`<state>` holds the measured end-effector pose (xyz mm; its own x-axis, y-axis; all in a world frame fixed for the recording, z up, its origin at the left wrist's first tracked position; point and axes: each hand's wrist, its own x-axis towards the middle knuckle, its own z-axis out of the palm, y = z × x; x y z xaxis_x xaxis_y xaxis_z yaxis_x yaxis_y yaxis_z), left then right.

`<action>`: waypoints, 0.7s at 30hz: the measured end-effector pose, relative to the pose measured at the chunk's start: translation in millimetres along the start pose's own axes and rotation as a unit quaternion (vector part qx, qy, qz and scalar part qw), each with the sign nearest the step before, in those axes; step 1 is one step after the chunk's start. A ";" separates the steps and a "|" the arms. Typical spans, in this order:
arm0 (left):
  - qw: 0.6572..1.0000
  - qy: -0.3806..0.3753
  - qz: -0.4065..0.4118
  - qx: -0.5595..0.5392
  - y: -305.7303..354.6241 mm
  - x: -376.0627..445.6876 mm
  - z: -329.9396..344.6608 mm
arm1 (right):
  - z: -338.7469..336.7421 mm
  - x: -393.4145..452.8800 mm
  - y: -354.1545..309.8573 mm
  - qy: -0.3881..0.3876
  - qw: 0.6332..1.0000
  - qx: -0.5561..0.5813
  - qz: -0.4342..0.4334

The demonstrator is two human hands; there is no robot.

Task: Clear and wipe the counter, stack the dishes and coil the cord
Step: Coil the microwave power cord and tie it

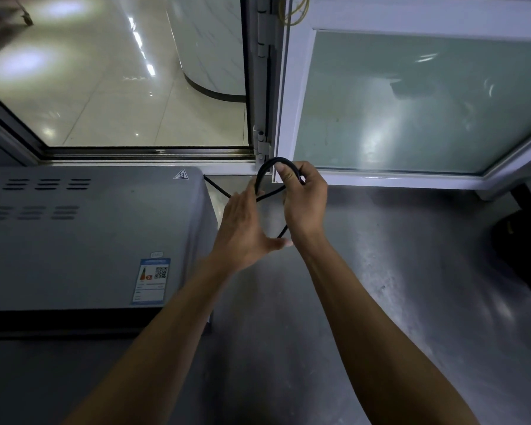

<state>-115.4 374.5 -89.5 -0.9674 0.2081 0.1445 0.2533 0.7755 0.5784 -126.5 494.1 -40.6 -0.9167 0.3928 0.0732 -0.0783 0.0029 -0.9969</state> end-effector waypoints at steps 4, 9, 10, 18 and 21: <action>0.999 0.048 -0.004 0.018 -6.1 0.1 9.0 | 10.2 -3.4 -1.2 0.021 0.999 0.029 0.010; 0.992 0.121 0.042 -0.019 -4.4 4.0 2.7 | 7.5 -0.4 1.3 0.037 0.998 0.037 0.043; 0.992 0.117 0.043 -0.023 -4.4 5.8 0.8 | 4.9 0.0 2.8 0.038 0.997 0.036 0.048; 0.993 0.043 0.092 0.064 -8.8 15.6 -6.3 | 1.4 4.6 1.5 0.033 0.998 -0.005 0.059; 0.995 0.029 0.087 0.050 -12.8 18.9 -9.3 | -3.2 3.2 -4.7 -0.003 0.998 -0.005 0.069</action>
<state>-137.0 362.9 -86.6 -0.9070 0.3118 0.2830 0.4135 0.7868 0.4583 -127.8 498.2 -35.8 -0.9211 0.3840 -0.0640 0.0519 -0.0417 -0.9978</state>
